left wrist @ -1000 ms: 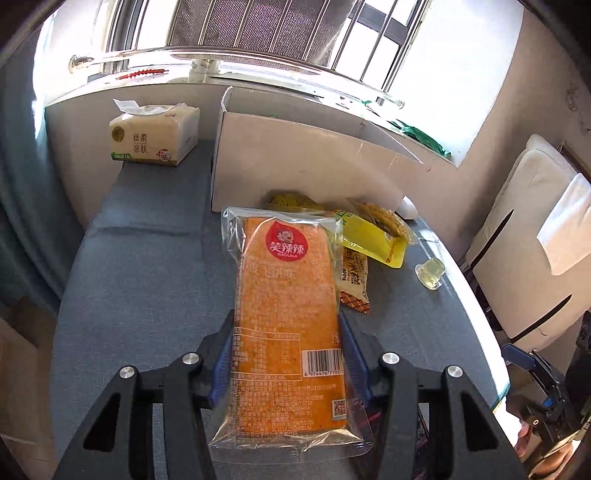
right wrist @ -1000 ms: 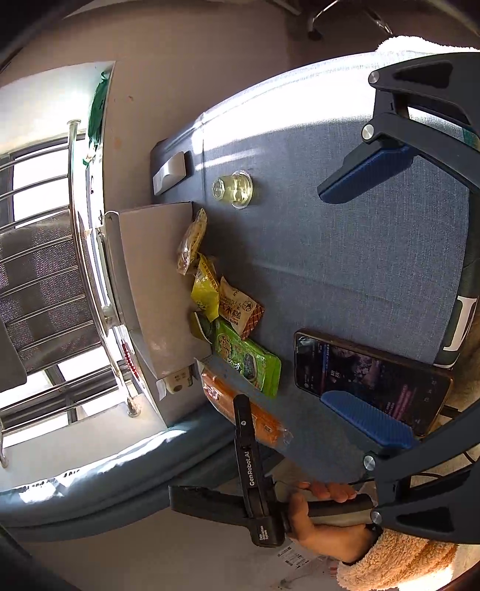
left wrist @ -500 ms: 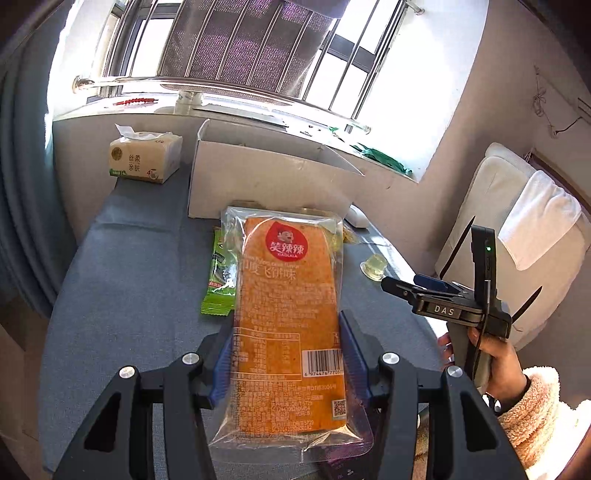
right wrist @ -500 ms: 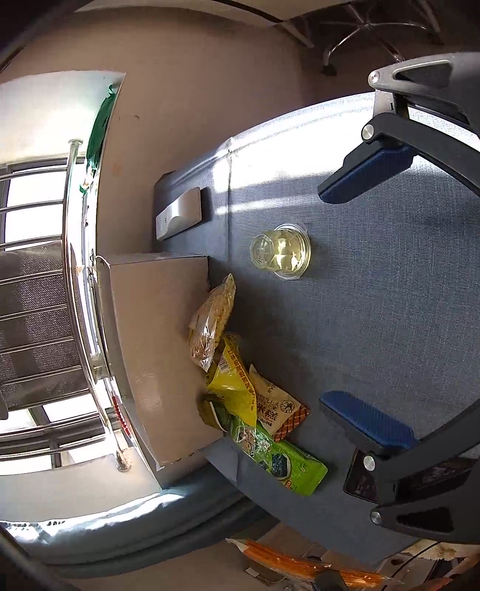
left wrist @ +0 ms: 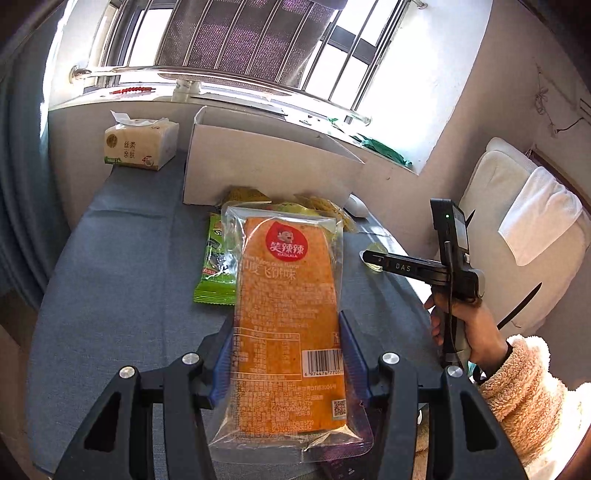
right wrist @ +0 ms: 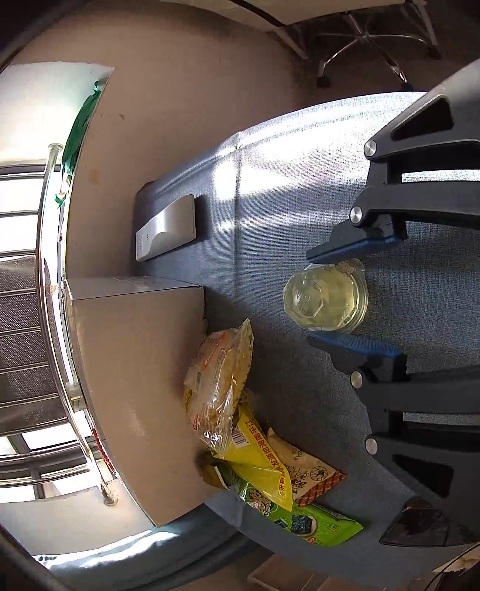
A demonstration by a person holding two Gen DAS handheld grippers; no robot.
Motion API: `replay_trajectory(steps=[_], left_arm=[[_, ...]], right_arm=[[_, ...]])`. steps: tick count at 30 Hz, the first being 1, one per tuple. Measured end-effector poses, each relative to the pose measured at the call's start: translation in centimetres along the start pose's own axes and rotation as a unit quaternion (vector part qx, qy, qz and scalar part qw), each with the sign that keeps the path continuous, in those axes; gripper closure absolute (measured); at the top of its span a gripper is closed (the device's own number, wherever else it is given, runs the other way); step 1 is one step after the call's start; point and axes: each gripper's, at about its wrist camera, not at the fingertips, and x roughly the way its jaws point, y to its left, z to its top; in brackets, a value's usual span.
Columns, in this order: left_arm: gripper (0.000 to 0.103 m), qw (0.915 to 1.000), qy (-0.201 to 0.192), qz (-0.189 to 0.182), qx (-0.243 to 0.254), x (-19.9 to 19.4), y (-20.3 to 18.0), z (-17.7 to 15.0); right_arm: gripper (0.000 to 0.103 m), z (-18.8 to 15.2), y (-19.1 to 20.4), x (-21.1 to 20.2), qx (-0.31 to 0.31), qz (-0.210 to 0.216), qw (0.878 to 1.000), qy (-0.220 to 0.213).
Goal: Organize snacks
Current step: 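Grasp the clear jelly cup with the right tool while the left tool holds the bread bag, then lower the bread bag and jelly cup into the white box and open both tools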
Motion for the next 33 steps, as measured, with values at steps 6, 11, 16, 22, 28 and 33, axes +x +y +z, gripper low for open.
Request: replay_trajectory(steps=[6,11,16,22,28,33], left_arm=[[0.046,1.0000,-0.006,-0.003,-0.004,-0.3,0.2,0.2],[0.046,0.9997,-0.018,-0.012,-0.007,-0.4,0.4,1.4],[0.046,0.9988,-0.042,-0.025,0.003,0.4,0.1,6.0],[0.046,0.9973,-0.060,-0.042,-0.010,3.5,1.1,15.2],[0.046,0.9987,-0.033,-0.023,-0.030,10.4,2.8,23.8],[0.046,0.9987,0.013,-0.001,-0.049,15.6,4.1,26.8]], right_arm=[[0.062,-1.6,0.7,-3.7,0.006,0.041,0.999,-0.028],[0.062,-2.7,2.0,-8.8,0.002,0.075,0.995,-0.069],[0.062,-0.6,3.8,-11.6,-0.023,0.098,0.990,-0.096],[0.062,7.1,5.1,-11.0,-0.037,0.122,0.984,-0.127],[0.062,16.1,5.5,-6.5,-0.036,0.117,0.986,-0.115],[0.062,20.7,4.7,-0.9,-0.022,0.110,0.991,-0.069]])
